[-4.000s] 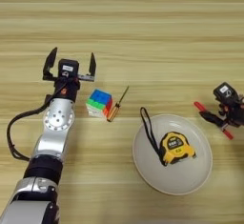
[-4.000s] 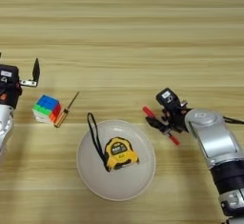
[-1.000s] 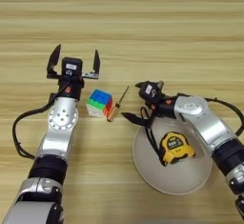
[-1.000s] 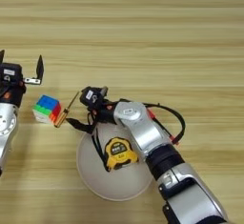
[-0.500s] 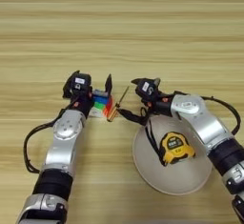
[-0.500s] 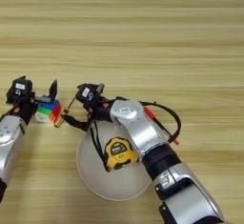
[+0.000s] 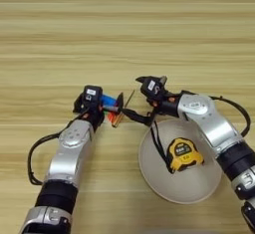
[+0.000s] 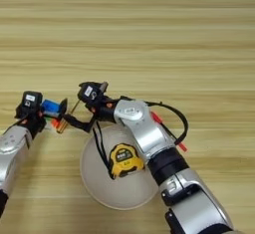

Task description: Move the objects on the table

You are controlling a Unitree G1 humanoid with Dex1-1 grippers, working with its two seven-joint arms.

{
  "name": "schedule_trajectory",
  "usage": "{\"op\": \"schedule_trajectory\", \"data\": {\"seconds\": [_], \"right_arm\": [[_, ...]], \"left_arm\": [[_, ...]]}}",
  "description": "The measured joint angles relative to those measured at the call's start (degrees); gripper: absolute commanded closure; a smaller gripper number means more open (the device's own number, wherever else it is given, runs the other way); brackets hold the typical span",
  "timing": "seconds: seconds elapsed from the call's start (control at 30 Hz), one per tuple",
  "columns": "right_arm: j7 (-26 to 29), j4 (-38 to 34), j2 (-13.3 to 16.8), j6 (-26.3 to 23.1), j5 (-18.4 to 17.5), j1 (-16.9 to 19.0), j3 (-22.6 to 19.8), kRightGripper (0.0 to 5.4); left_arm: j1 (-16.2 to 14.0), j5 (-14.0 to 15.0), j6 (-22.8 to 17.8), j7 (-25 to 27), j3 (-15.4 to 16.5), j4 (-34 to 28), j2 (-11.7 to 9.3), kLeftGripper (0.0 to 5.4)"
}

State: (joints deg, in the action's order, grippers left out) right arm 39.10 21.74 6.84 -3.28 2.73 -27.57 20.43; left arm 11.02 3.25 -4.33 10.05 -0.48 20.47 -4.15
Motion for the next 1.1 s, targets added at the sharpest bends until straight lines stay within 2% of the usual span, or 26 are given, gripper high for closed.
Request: {"op": "schedule_trajectory", "data": {"seconds": [0.17,0.23,0.5,0.57,0.77,0.93,1.1], "right_arm": [[-0.01,-1.06,-0.11,-0.03,-0.02,0.00,-0.11,0.02],[0.00,-1.28,-0.23,-0.19,-0.12,0.00,-0.24,0.02],[0.02,-1.87,-0.30,-1.17,-0.40,0.00,-0.83,0.02],[0.02,-1.89,-0.30,-1.20,-0.46,0.00,-0.89,0.02],[0.17,-3.83,-0.30,-1.77,-1.63,0.00,-1.51,0.02],[0.18,-5.22,-0.05,-2.81,-2.45,0.00,-2.30,0.02],[0.17,-6.21,0.05,-3.67,-2.62,0.00,-2.43,0.00]], "left_arm": [[-0.45,-0.83,-0.15,-0.65,-0.33,0.00,-0.12,0.00],[-0.66,-2.27,-0.09,-1.24,-0.79,0.02,-0.77,0.00],[-1.47,-3.29,-0.06,-2.03,-1.12,0.02,-1.13,0.00],[-1.61,-4.50,0.10,-2.59,-1.59,0.02,-1.29,0.00],[-1.66,-6.45,0.42,-3.80,-2.22,0.49,-1.47,0.00],[-1.66,-6.97,0.67,-4.17,-2.29,0.75,-1.48,0.00],[-1.66,-7.24,0.77,-4.21,-2.29,1.63,-1.49,0.51]]}}
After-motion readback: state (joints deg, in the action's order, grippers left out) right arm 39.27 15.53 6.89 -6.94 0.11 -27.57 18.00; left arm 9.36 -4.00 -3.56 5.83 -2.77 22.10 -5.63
